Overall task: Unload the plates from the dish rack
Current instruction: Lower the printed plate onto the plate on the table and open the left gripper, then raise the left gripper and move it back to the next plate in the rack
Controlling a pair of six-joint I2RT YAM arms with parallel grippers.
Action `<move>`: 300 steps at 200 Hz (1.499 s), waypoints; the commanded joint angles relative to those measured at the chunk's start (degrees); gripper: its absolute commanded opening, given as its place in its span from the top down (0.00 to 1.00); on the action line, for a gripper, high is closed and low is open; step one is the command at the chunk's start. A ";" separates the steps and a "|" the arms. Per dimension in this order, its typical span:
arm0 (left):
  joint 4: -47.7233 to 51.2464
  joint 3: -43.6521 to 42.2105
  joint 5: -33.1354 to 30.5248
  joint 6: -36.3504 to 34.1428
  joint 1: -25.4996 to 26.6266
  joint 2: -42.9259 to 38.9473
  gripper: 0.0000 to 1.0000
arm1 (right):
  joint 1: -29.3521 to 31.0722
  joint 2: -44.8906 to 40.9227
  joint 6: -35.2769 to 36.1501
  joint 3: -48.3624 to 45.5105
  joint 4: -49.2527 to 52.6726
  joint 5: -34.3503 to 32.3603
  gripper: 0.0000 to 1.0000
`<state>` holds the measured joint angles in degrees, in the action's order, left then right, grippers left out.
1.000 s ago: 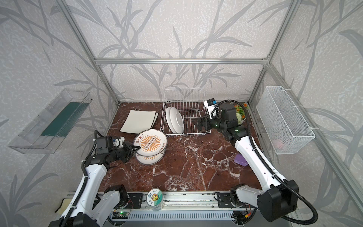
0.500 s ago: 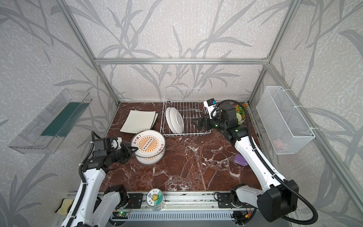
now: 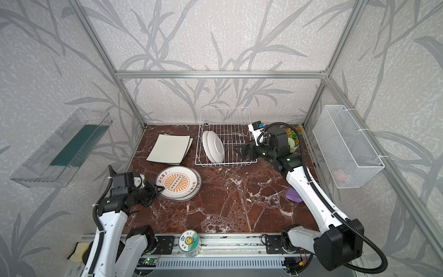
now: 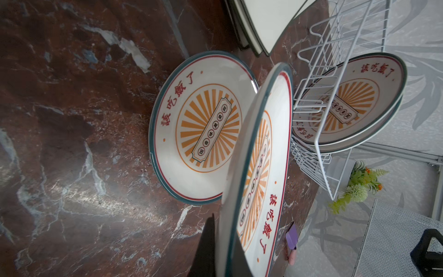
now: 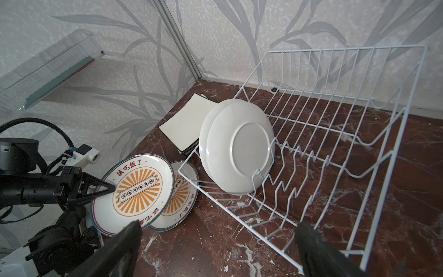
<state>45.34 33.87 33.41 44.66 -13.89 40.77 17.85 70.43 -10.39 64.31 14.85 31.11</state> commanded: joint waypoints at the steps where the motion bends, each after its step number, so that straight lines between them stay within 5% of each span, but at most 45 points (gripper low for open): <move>1: -6.54 -2.01 2.62 1.85 -0.35 1.44 1.00 | 0.01 -0.74 0.94 -0.34 -1.01 0.44 0.01; 151: -25.03 -10.59 4.16 3.10 -0.35 12.51 1.00 | 0.00 -0.57 0.64 -0.76 -1.32 0.18 0.01; 198: -23.68 -10.51 2.22 3.12 -0.35 13.73 0.63 | 0.00 -0.25 0.38 -0.73 -1.69 0.18 0.01; 238: -23.84 -11.26 2.58 3.72 -0.35 15.43 0.57 | 0.00 -0.12 0.45 -0.53 -1.76 0.26 0.01; 300: -22.34 -10.30 2.53 3.33 -0.35 18.14 0.18 | 0.00 0.75 0.21 -0.14 -1.73 0.53 0.01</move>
<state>21.67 23.20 36.62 48.07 -13.96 57.36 17.85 70.54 -10.41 63.88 14.39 31.11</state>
